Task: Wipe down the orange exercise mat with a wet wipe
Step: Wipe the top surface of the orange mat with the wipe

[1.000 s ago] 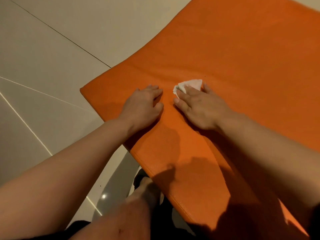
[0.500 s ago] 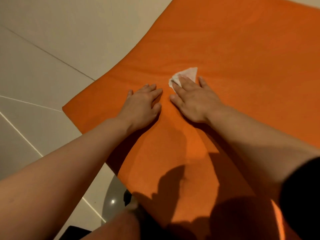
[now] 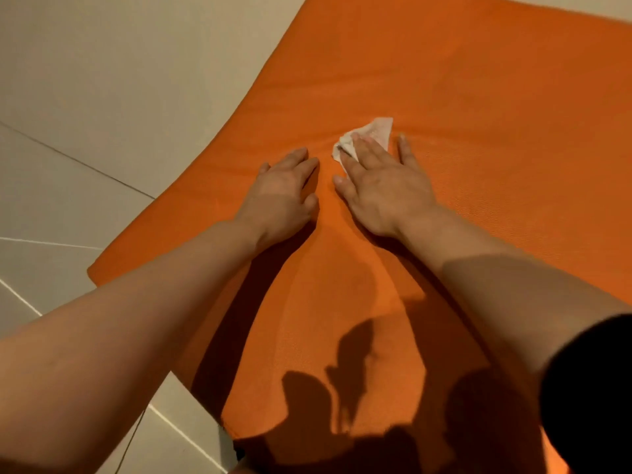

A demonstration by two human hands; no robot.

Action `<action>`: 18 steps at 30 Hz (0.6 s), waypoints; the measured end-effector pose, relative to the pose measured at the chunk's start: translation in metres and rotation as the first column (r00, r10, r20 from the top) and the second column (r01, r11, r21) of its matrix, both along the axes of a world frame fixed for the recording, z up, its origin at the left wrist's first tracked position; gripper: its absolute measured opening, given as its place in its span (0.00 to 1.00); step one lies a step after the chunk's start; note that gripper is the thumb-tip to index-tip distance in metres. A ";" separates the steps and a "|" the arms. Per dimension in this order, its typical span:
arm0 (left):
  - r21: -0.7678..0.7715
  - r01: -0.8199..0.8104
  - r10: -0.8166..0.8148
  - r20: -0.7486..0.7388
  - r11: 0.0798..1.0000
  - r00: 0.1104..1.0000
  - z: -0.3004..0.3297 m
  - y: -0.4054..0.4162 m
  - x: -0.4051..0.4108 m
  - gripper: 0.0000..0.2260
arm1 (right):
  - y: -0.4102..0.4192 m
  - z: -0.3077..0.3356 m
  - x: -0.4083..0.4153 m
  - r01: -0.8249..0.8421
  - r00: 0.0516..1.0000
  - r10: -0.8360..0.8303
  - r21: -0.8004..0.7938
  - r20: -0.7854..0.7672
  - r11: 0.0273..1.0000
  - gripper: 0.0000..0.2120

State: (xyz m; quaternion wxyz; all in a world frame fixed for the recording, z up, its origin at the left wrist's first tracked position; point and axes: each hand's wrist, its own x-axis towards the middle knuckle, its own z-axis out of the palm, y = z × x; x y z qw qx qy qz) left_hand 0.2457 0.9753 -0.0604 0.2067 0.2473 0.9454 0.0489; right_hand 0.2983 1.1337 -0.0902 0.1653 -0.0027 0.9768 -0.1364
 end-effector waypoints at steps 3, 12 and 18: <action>0.030 0.011 -0.011 -0.006 0.999 1.000 -0.005 0.011 -0.007 0.28 | 0.014 0.001 0.000 -0.052 0.999 0.052 0.044 -0.010 0.998 0.29; 0.093 0.064 -0.059 -0.057 0.994 0.997 -0.016 0.021 -0.031 0.28 | 0.026 -0.006 0.004 0.142 0.985 -0.138 0.032 -0.107 0.989 0.29; 0.120 0.134 -0.125 -0.079 0.984 0.989 -0.022 0.059 -0.042 0.25 | 0.048 -0.001 -0.034 0.124 0.991 -0.120 0.052 -0.060 0.991 0.29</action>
